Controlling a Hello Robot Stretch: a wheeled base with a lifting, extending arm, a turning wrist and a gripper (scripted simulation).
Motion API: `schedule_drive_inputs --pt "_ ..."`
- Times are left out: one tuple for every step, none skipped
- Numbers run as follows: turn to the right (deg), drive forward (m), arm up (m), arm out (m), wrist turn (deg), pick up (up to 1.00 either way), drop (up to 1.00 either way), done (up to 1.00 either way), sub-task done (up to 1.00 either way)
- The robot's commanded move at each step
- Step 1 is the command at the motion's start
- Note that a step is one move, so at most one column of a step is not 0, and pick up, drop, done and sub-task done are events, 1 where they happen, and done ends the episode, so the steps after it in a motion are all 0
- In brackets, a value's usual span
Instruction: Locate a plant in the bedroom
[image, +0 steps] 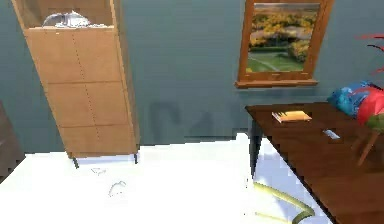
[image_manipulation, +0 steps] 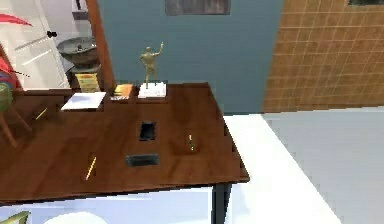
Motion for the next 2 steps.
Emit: schedule_drive_inputs --pt "-45.0 0.00 0.00 0.00 0.0 0.00 0.00 0.00 0.00" --pt "-45.0 0.00 0.00 0.00 0.0 0.00 0.00 0.00 0.00"
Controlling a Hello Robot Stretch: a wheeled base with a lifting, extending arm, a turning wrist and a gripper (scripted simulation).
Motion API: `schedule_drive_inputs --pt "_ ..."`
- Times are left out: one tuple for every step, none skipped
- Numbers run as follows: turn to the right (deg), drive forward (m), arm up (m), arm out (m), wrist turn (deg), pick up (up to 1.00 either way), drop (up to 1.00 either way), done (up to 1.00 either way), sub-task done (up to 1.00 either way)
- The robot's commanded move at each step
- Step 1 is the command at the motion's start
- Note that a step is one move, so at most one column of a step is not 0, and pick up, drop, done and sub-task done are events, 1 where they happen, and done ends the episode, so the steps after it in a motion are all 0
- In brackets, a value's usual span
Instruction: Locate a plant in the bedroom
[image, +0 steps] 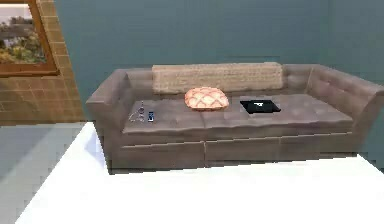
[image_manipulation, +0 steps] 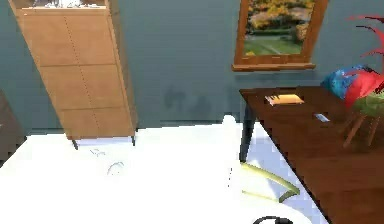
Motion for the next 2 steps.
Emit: schedule_drive_inputs --pt "-45.0 0.00 0.00 0.00 0.0 0.00 0.00 0.00 0.00" --pt "0.0 0.35 0.00 0.00 0.0 0.00 0.00 0.00 0.00"
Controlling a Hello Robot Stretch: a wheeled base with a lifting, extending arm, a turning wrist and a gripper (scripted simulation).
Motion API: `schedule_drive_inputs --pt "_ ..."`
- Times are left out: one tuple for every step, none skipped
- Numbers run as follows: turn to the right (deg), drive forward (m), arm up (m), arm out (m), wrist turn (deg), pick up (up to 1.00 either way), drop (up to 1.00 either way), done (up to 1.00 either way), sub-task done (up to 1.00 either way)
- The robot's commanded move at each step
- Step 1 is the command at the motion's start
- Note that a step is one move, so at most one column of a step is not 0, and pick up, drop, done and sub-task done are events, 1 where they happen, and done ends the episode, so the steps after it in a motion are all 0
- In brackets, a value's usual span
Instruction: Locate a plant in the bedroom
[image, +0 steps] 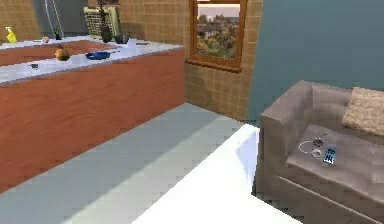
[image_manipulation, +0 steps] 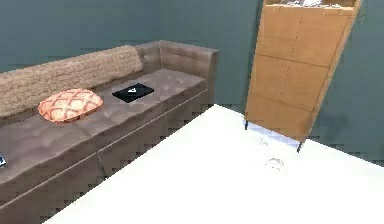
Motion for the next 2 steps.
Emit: schedule_drive_inputs --pt "-45.0 0.00 0.00 0.00 0.0 0.00 0.00 0.00 0.00" --pt "-33.0 0.00 0.00 0.00 0.0 0.00 0.00 0.00 0.00"
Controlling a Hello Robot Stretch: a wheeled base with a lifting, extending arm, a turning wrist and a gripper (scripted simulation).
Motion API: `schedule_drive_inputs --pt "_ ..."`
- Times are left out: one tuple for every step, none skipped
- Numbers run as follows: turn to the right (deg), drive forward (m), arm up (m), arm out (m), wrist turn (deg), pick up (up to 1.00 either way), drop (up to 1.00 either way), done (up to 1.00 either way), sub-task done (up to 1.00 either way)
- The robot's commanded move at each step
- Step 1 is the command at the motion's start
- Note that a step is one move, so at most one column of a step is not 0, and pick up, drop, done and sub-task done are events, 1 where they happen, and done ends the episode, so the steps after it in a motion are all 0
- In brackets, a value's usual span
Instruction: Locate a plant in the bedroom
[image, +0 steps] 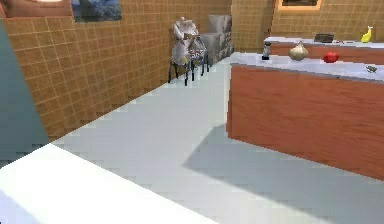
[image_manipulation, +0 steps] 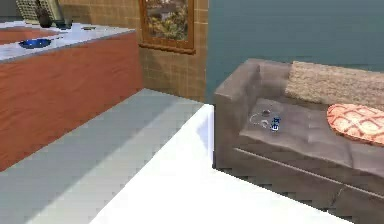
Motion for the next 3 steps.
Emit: schedule_drive_inputs --pt "0.0 1.00 0.00 0.00 0.0 0.00 0.00 0.00 0.00" --pt "-18.0 0.00 0.00 0.00 0.0 0.00 0.00 0.00 0.00" --pt "0.0 0.10 0.00 0.00 0.0 0.00 0.00 0.00 0.00"
